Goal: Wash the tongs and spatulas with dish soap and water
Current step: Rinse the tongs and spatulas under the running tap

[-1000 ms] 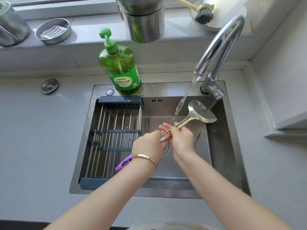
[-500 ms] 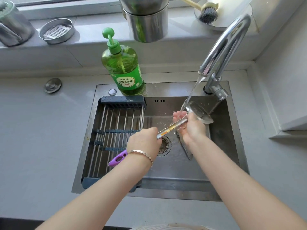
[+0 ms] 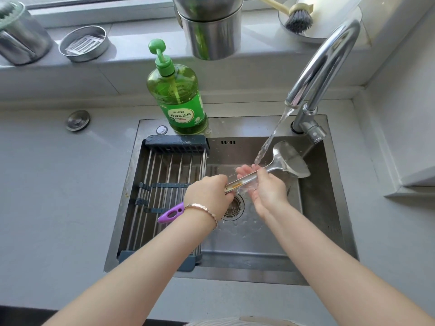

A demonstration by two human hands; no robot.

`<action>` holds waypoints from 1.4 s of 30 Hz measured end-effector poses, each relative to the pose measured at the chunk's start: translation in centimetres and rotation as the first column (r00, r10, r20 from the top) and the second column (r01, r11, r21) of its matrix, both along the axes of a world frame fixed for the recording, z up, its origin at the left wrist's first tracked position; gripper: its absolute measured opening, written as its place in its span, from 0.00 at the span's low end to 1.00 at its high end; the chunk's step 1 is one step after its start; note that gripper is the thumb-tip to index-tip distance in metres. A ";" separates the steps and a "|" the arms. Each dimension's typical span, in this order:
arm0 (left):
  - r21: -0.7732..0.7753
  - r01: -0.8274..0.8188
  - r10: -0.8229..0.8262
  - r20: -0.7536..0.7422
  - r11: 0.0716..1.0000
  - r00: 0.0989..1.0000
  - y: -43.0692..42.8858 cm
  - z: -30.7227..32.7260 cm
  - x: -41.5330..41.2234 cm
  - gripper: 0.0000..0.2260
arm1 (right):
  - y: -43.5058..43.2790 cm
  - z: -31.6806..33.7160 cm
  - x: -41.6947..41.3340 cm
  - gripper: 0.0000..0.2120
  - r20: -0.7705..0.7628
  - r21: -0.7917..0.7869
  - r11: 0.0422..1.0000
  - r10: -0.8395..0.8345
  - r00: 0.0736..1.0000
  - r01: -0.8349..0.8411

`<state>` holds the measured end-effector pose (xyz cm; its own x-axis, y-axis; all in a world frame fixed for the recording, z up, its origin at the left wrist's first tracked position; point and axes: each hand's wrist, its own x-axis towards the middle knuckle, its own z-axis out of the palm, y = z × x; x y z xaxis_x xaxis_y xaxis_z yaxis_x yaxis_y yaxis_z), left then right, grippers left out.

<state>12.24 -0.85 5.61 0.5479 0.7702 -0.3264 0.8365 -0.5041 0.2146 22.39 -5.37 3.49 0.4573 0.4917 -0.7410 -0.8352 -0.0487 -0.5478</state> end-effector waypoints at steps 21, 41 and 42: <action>-0.719 0.281 0.161 0.480 0.635 0.862 2.8 -2.6 4.3 0.10 | -1.1 1.2 3.9 0.11 0.288 0.062 0.996 -0.077 0.954 0.062; -0.788 0.249 0.300 0.476 0.563 0.827 2.4 -1.7 3.1 0.10 | -0.8 1.1 3.3 0.09 0.290 0.094 0.996 -0.026 0.957 -0.002; -0.815 0.248 0.309 0.453 0.524 0.836 2.7 -1.5 2.7 0.11 | -0.8 1.0 3.3 0.09 0.273 0.097 0.995 -0.026 0.962 -0.001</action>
